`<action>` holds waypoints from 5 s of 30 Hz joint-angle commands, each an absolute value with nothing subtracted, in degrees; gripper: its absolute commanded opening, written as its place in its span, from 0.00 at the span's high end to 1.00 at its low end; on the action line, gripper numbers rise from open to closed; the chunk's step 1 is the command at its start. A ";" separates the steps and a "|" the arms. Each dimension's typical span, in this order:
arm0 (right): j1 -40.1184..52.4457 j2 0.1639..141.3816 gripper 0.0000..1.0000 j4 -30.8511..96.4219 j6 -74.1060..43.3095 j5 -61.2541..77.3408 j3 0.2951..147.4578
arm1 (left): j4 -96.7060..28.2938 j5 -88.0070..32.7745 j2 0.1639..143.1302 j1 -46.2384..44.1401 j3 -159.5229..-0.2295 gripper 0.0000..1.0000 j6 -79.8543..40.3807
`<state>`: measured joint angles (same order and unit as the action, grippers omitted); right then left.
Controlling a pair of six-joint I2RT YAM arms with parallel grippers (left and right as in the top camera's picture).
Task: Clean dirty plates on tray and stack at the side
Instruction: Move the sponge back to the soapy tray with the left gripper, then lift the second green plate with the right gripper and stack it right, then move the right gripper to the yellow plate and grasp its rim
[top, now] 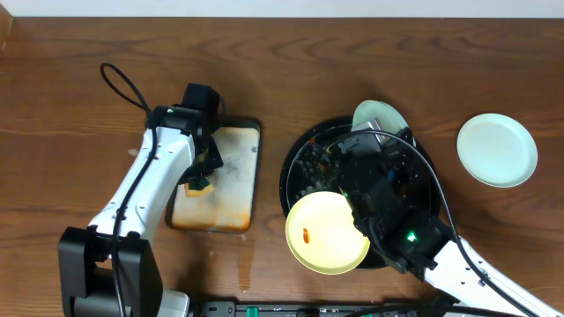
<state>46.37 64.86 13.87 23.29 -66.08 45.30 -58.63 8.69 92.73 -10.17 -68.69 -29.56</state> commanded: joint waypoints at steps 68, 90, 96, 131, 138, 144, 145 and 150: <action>43.35 64.49 0.99 17.30 1.32 -58.85 45.43 | -58.52 7.92 91.61 -9.93 -68.47 0.83 -28.95; -25.30 64.86 0.99 23.35 -22.61 3.55 47.00 | -57.71 7.90 91.61 -9.93 -68.47 0.76 -28.95; -36.47 72.53 0.99 21.39 -26.83 3.99 46.98 | -57.71 7.90 91.61 -9.93 -68.47 0.75 -28.93; 10.37 75.94 0.42 48.10 -7.29 18.15 45.32 | -57.25 -0.71 91.59 -9.93 -68.58 0.65 -20.80; 20.86 81.03 0.51 44.07 -3.60 11.84 43.05 | -57.28 -0.71 91.61 -9.93 -68.58 0.60 -20.80; 21.45 85.97 0.56 39.05 -3.81 13.74 40.88 | -57.28 -0.71 91.59 -9.93 -68.58 0.59 -20.80; 21.45 86.67 0.61 38.63 -3.38 14.37 40.71 | -57.28 -0.71 91.61 -9.93 -68.58 0.59 -20.80; 21.43 87.07 0.97 37.87 -3.09 14.39 40.82 | -57.28 -0.71 91.59 -9.93 -68.58 0.59 -20.78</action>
